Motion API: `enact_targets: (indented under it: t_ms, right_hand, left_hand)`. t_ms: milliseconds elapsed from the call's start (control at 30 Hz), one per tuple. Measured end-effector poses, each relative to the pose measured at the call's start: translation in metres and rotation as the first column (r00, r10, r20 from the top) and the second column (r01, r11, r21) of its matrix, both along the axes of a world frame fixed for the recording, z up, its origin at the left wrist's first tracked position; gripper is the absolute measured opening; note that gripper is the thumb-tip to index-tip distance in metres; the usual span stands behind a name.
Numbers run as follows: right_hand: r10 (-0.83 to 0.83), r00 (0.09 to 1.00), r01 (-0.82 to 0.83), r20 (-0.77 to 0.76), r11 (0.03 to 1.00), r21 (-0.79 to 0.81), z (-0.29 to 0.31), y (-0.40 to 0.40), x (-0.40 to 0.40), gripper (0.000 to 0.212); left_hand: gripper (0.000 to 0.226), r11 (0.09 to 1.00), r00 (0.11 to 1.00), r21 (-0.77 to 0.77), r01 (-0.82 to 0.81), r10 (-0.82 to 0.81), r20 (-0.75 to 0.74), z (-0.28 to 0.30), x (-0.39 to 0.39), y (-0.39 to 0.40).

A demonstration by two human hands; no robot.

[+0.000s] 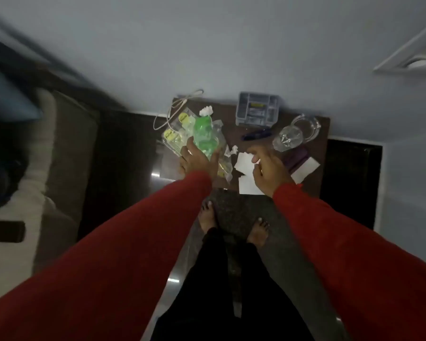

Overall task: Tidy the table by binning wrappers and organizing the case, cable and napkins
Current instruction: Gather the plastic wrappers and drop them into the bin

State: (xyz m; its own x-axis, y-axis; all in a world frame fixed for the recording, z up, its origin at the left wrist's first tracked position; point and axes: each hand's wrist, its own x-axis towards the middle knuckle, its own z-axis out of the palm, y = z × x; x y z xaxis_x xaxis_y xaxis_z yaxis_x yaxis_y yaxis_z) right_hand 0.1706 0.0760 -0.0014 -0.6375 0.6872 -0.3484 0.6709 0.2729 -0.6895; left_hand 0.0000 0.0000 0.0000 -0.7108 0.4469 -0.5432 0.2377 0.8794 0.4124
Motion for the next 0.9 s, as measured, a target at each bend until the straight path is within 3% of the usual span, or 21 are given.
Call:
enact_targets:
  t_ms: [133, 233, 300, 400, 500, 567, 667, 767, 833, 900]
  right_hand:
    - [-0.082, 0.997, 0.081, -0.012, 0.996, -0.044, -0.049, -0.001, -0.016, 0.044]
    - [-0.155, 0.987, 0.149, -0.049, 0.982, -0.113, -0.076, 0.001, -0.033, 0.039]
    - [-0.268, 0.961, 0.253, -0.072, 0.953, -0.166, -0.087, 0.002, -0.047, 0.037]
    - [-0.345, 0.933, 0.308, -0.099, 0.911, -0.273, -0.1, -0.001, -0.07, 0.044]
    - [-0.249, 0.966, 0.221, -0.061, 0.93, -0.293, -0.102, -0.006, -0.093, 0.071]
    - [-0.21, 0.975, 0.176, -0.068, 0.925, -0.337, -0.097, -0.009, -0.11, 0.08]
    - [-0.245, 0.952, 0.118, -0.183, 0.846, -0.519, -0.093, -0.015, -0.127, 0.064]
    - [-0.351, 0.917, 0.154, -0.188, 0.749, -0.645, -0.085, -0.032, -0.146, 0.027]
    - [-0.427, 0.887, 0.219, -0.176, 0.724, -0.654, -0.081, -0.042, -0.159, 0.026]
    - [-0.402, 0.896, 0.194, -0.191, 0.739, -0.645, -0.079, -0.043, -0.169, 0.032]
  left_hand:
    - [0.108, 0.978, 0.971, -0.064, -0.2, 0.207, 0.117, -0.054, -0.007, 0.021]
    - [0.114, 0.946, 0.922, -0.084, -0.313, 0.324, 0.212, -0.095, -0.01, 0.03]
    - [0.1, 0.937, 0.911, -0.101, -0.335, 0.349, 0.22, -0.112, -0.013, 0.03]
    - [0.06, 0.951, 0.937, -0.097, -0.295, 0.307, 0.168, -0.118, -0.014, 0.019]
    - [0.034, 0.965, 0.962, 0.084, -0.248, 0.235, 0.141, -0.109, -0.013, -0.004]
    - [0.021, 0.89, 0.932, 0.311, -0.333, 0.261, 0.253, -0.099, -0.015, -0.025]
    - [0.015, 0.745, 0.881, 0.483, -0.46, 0.315, 0.352, -0.088, -0.028, -0.051]
    - [0.03, 0.679, 0.86, 0.532, -0.506, 0.349, 0.372, -0.078, -0.045, -0.051]
    - [0.049, 0.578, 0.747, 0.486, -0.656, 0.402, 0.529, -0.075, -0.053, -0.045]
    - [0.072, 0.511, 0.604, 0.384, -0.769, 0.386, 0.697, -0.074, -0.06, -0.043]
